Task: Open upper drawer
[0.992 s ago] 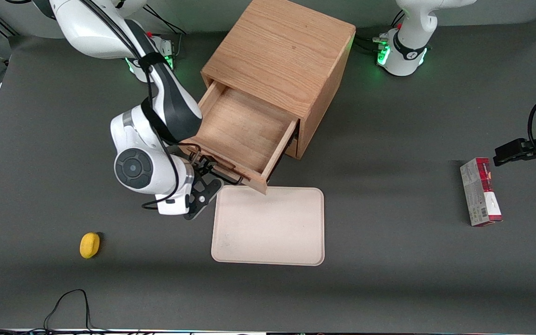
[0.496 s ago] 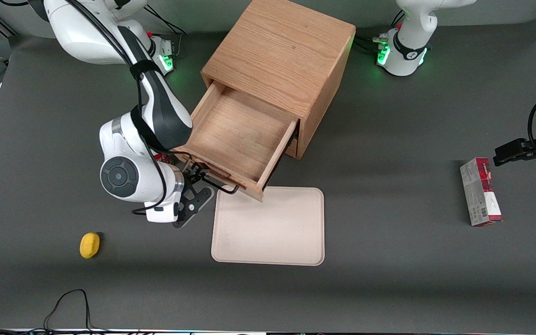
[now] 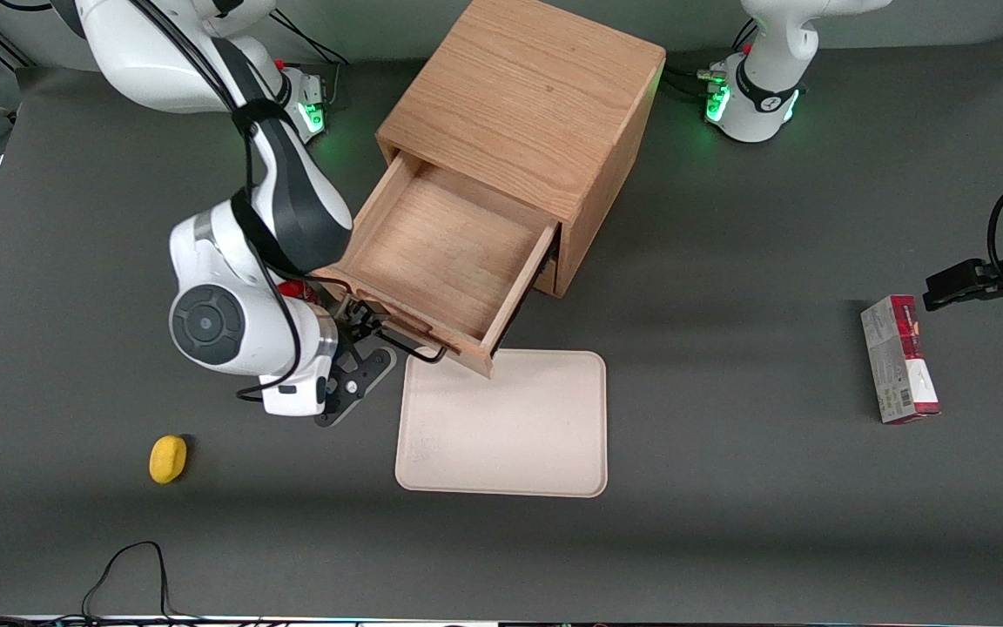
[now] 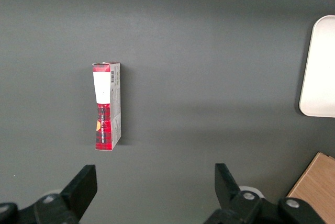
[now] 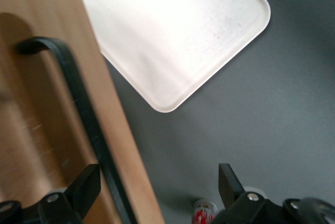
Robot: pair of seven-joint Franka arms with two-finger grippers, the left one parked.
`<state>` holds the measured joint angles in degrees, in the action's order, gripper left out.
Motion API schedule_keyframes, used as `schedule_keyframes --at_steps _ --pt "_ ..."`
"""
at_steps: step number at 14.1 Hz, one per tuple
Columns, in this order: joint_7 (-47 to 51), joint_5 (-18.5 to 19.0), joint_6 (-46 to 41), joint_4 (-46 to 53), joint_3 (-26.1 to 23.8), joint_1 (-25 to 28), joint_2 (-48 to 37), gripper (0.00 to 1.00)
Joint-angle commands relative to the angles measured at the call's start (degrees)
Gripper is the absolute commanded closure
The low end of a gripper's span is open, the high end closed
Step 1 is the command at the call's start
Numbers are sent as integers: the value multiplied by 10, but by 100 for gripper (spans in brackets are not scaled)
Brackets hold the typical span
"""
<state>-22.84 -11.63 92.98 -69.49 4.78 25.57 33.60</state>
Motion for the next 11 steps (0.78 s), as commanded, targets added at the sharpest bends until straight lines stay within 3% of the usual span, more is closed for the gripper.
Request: schedule_keyframes --at_steps 1,6,8,11 --pt "22 -9 -70 62 3 -9 -7 0" --pt "58 -3 -119 66 14 -80 -79 0" --pt "110 -3 -126 66 51 -90 -97 0" --pt "119 -1 -127 65 146 -84 -104 0"
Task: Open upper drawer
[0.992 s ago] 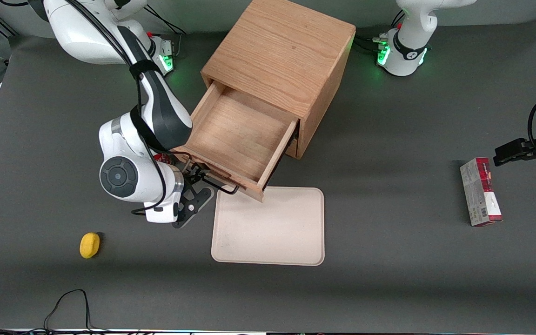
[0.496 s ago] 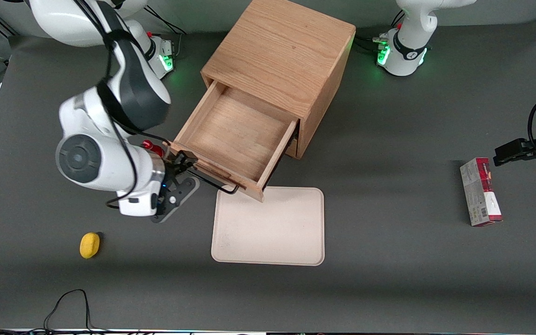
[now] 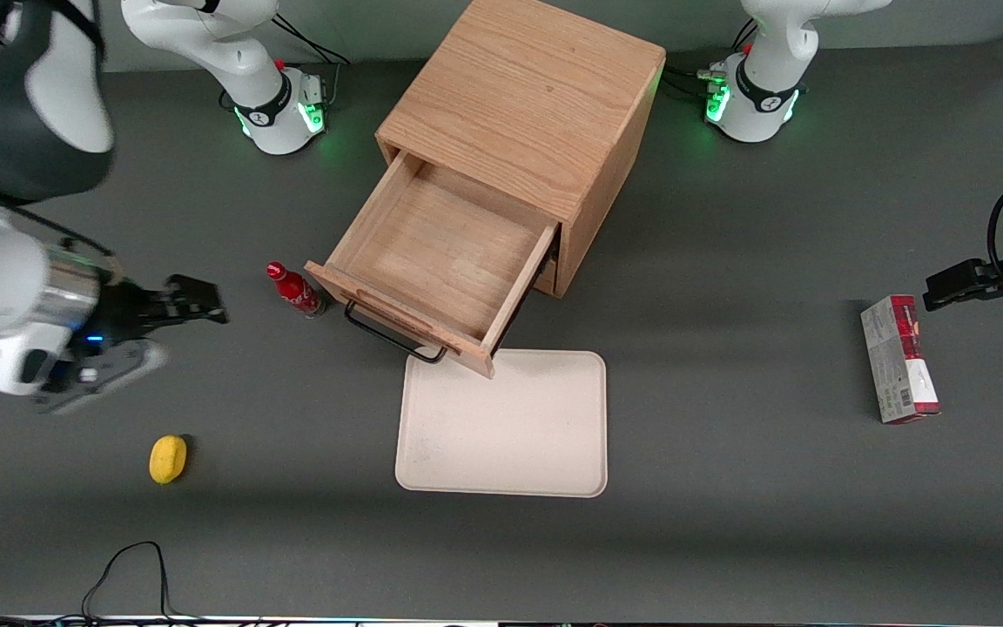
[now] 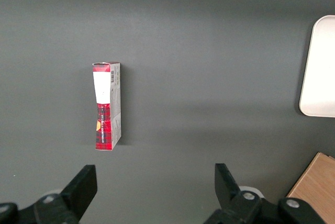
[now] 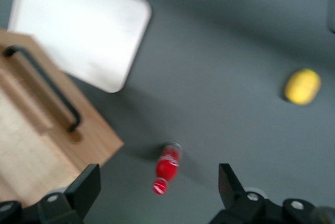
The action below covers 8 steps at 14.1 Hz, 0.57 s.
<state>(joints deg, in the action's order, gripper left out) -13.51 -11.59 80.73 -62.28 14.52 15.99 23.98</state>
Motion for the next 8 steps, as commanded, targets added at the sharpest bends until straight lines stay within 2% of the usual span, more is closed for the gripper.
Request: schedule_keyframes --at_steps 1,3,5,6,8 --pt "24 2 -5 -9 74 11 -12 0" --pt "22 24 -14 -23 103 13 -23 0" --pt "26 66 -6 -55 97 8 -54 0" --pt "47 74 17 -82 83 -6 -77 0" --pt "75 89 49 -143 -11 -79 -124 0"
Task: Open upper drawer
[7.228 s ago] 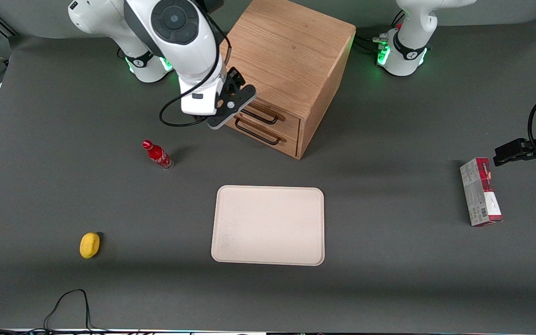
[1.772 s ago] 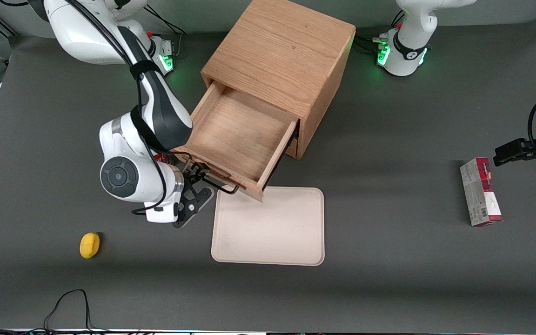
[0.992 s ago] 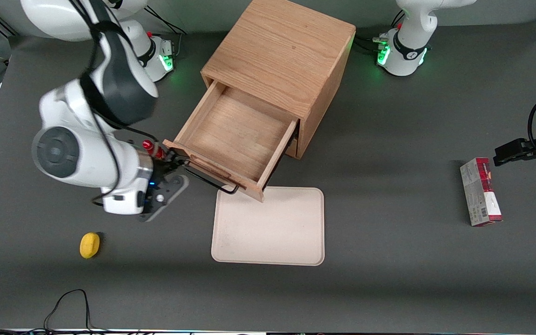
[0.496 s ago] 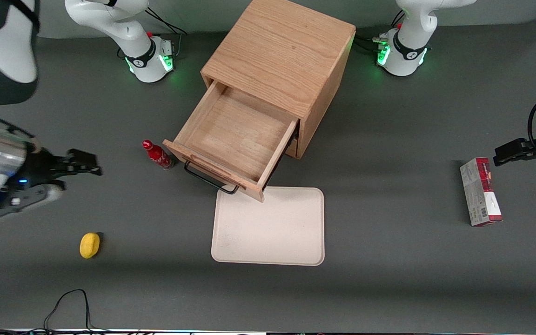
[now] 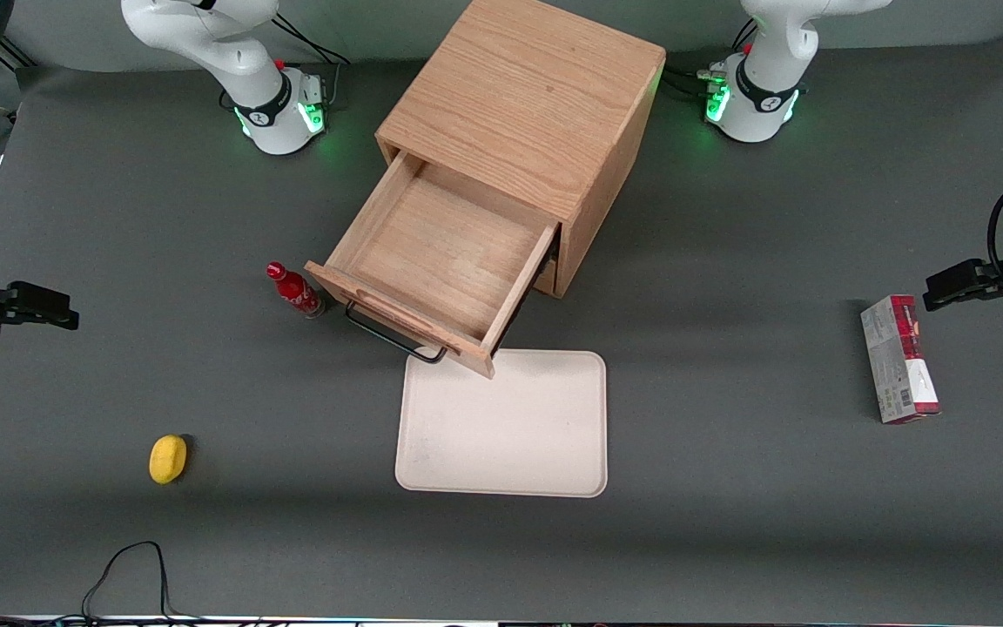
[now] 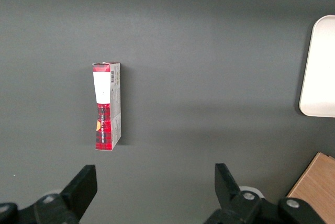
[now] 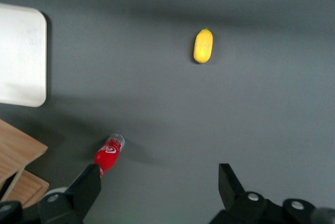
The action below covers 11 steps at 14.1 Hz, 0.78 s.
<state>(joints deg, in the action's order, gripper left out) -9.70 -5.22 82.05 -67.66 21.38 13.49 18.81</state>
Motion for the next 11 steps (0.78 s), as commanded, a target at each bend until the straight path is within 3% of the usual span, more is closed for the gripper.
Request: schedule_keyframes --at_steps 1,4,7,11 --pt "46 43 43 -113 -125 -88 -91 0" --pt "83 62 74 -174 -193 -134 -134 0" --pt "83 62 120 -229 -194 -136 -163 0" --pt "77 61 116 -220 -190 -134 -156 0"
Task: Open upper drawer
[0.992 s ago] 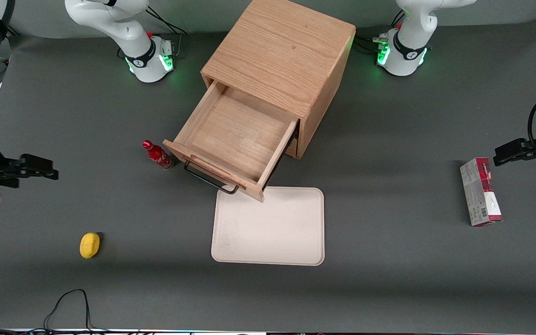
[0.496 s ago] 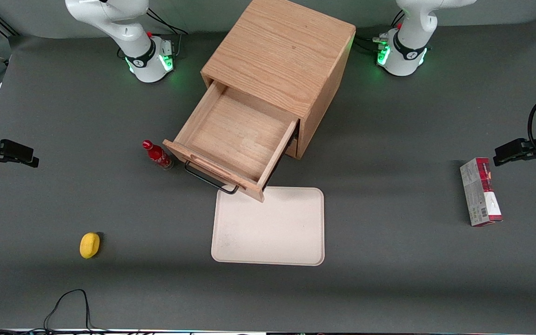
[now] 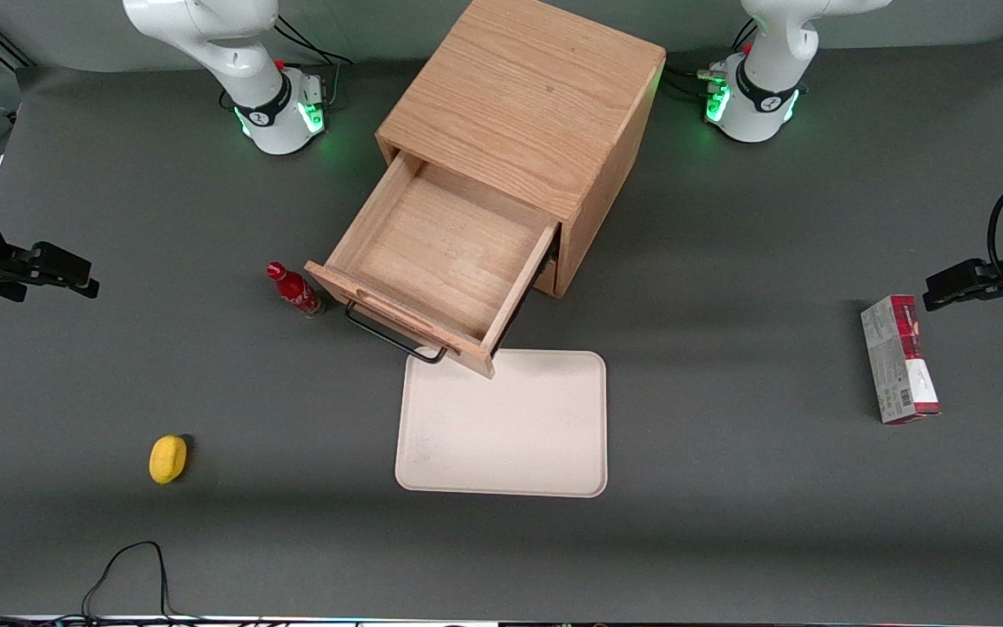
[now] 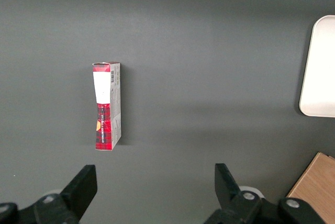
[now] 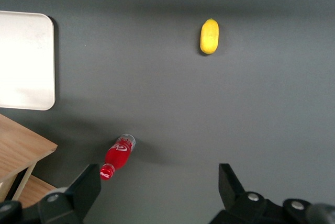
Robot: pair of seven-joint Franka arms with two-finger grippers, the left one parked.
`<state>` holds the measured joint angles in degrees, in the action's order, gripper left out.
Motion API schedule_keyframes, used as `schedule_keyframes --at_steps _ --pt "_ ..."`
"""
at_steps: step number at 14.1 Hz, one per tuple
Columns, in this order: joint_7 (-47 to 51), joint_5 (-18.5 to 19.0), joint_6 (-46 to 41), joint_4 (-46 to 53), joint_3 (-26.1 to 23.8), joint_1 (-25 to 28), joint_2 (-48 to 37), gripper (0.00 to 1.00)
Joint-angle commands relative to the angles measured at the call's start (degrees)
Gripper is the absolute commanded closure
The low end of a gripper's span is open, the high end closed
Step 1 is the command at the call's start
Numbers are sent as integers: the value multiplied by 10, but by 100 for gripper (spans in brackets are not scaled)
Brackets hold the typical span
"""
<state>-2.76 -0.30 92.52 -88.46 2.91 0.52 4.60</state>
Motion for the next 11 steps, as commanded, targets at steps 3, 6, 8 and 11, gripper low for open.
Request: schedule_keyframes --at_steps 3,6,8,11 --pt "7 13 9 -8 -4 -4 -12 0" --pt "11 37 8 -2 -4 0 -8 0" --pt "14 36 -9 -2 -4 1 -8 0" --pt "14 35 -10 -2 -4 0 -7 0"
